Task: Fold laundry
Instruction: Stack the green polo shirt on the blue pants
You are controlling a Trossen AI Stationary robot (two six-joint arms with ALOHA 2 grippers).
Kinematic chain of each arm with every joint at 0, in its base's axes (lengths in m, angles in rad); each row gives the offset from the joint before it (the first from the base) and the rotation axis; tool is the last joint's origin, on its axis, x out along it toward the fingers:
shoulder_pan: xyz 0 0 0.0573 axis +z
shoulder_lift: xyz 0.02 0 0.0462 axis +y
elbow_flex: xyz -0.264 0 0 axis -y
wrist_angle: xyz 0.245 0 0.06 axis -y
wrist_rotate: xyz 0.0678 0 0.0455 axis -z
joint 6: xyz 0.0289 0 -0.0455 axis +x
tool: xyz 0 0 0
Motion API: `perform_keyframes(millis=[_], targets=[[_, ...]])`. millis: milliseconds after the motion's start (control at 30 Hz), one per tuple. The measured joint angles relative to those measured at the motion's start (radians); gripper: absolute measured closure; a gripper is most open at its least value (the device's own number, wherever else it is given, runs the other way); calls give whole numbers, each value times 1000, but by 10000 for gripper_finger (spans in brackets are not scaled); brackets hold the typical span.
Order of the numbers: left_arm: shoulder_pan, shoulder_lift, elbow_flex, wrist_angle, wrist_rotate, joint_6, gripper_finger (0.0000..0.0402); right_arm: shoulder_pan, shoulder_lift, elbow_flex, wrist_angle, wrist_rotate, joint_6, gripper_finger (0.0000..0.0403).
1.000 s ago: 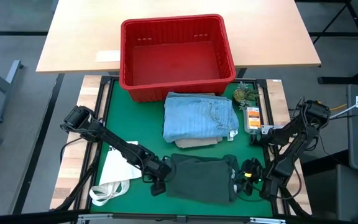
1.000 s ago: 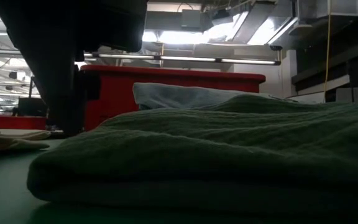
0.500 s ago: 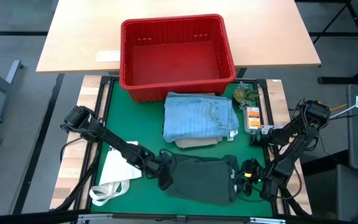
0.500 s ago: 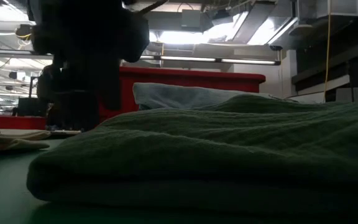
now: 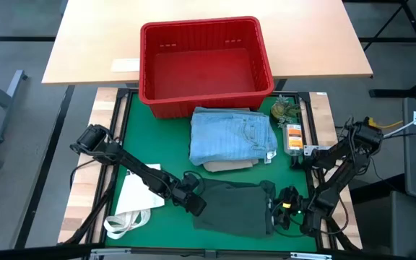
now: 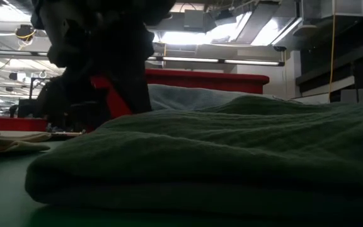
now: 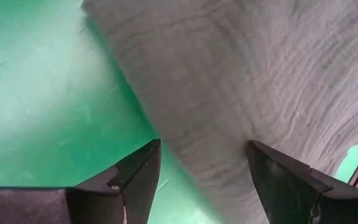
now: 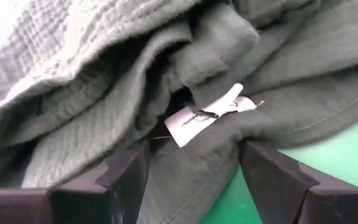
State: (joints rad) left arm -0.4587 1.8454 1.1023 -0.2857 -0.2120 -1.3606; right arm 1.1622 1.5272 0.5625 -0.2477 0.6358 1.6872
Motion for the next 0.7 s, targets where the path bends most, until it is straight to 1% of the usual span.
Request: perform_keyframes(millis=[67,233,300,367,433,500,700], targets=[[0,21,0,40,-2,-2,167,-6,8,0,14,12,0,155],[0,48,0,61,0,5,167,-43,32,2,48,8,-1,160],[0,48,0,66,-1,6,170,-59,41,2,69,9,-34,172],[0,48,0,66,-6,12,184,-78,45,1,89,8,-66,193],[0,48,0,73,-5,36,209,-100,46,0,102,2,-93,222],[0,48,0,74,-6,54,243,-118,48,-1,118,0,-118,257],[0,48,0,94,10,74,368,-161,48,-2,180,-10,-178,381]])
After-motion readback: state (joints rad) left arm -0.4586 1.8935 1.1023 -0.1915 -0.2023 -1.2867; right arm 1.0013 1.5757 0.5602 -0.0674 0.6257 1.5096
